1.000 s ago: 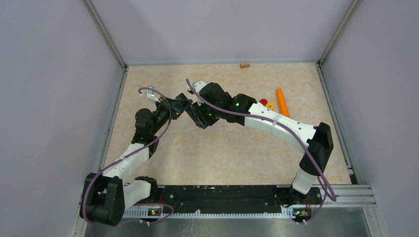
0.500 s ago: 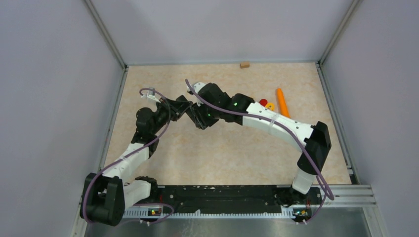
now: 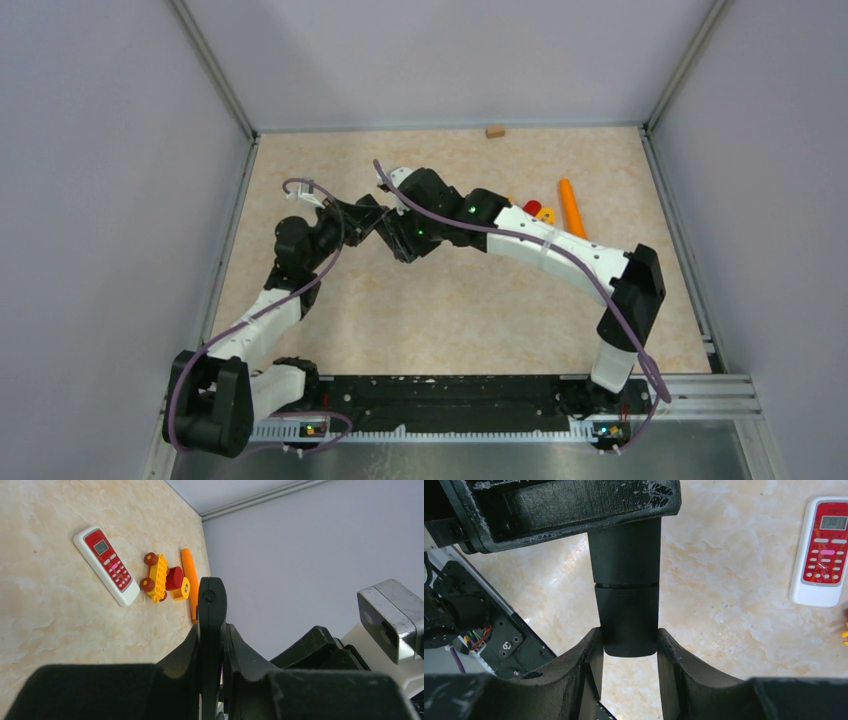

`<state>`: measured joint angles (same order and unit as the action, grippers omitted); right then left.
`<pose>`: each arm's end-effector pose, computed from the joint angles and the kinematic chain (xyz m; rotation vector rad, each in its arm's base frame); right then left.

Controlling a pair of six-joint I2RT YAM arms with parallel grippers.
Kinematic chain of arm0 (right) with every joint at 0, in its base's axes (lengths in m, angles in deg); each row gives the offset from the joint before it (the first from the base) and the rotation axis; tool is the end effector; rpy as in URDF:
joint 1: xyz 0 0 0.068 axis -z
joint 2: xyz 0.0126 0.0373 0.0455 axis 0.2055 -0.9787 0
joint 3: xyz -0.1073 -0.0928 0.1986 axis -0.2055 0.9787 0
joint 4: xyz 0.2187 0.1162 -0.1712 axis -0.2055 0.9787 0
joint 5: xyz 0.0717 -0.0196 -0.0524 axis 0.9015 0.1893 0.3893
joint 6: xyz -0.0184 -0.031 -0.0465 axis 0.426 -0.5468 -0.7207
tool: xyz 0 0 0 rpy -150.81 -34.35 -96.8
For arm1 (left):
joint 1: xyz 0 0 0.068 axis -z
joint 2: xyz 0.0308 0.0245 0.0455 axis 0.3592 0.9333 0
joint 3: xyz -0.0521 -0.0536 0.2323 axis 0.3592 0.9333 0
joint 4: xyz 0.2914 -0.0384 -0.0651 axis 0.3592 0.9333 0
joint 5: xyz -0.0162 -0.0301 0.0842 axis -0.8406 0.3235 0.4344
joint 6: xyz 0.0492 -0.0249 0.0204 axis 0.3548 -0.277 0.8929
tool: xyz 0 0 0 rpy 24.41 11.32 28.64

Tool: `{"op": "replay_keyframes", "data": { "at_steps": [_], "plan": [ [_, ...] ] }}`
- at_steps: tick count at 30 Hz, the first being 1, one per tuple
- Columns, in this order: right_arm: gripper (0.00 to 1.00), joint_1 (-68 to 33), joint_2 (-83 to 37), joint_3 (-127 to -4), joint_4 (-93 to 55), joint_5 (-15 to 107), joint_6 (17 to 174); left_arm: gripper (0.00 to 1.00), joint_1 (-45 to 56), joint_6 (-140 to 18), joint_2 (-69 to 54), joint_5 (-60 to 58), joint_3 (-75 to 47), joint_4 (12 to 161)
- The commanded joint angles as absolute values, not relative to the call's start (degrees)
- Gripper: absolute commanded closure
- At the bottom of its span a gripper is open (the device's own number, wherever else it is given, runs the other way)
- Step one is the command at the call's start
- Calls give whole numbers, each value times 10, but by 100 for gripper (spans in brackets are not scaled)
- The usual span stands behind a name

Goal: Load the batteries into the remote control
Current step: Load the battery cover into the remote control.

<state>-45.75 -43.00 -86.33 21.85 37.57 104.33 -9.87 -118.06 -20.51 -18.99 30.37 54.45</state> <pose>0.2346 0.3685 0.2987 -0.8683 2.2894 0.5801 0.2843 -0.0754 0.2075 -0.4798 1.7059 -1.4218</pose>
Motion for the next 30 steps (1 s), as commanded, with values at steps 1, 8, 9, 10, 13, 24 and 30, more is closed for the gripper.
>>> {"op": "replay_keyframes", "data": {
  "at_steps": [1, 8, 9, 10, 13, 24, 30],
  "plan": [
    [60, -464, -461, -887, 178, 374, 1054, 100, -87, -1245, -228, -269, 273, 471],
    [60, -463, -473, -896, 151, 373, 1054, 100, -87, -1240, -232, -297, 273, 475],
    [60, -463, -475, -897, 144, 375, 1052, 100, -87, -1240, -231, -302, 272, 475],
    [60, -462, -476, -897, 139, 374, 1051, 100, -87, -1240, -229, -308, 272, 475],
    [60, -460, -481, -902, 126, 374, 1050, 100, -87, -1240, -225, -323, 273, 477],
    [60, -435, -482, -899, 73, 383, 1076, 100, -87, -1225, -214, -350, 296, 495],
    [37, -421, -449, -850, 36, 466, 1081, 100, -87, -1202, -206, -342, 294, 495]
  ]
}}
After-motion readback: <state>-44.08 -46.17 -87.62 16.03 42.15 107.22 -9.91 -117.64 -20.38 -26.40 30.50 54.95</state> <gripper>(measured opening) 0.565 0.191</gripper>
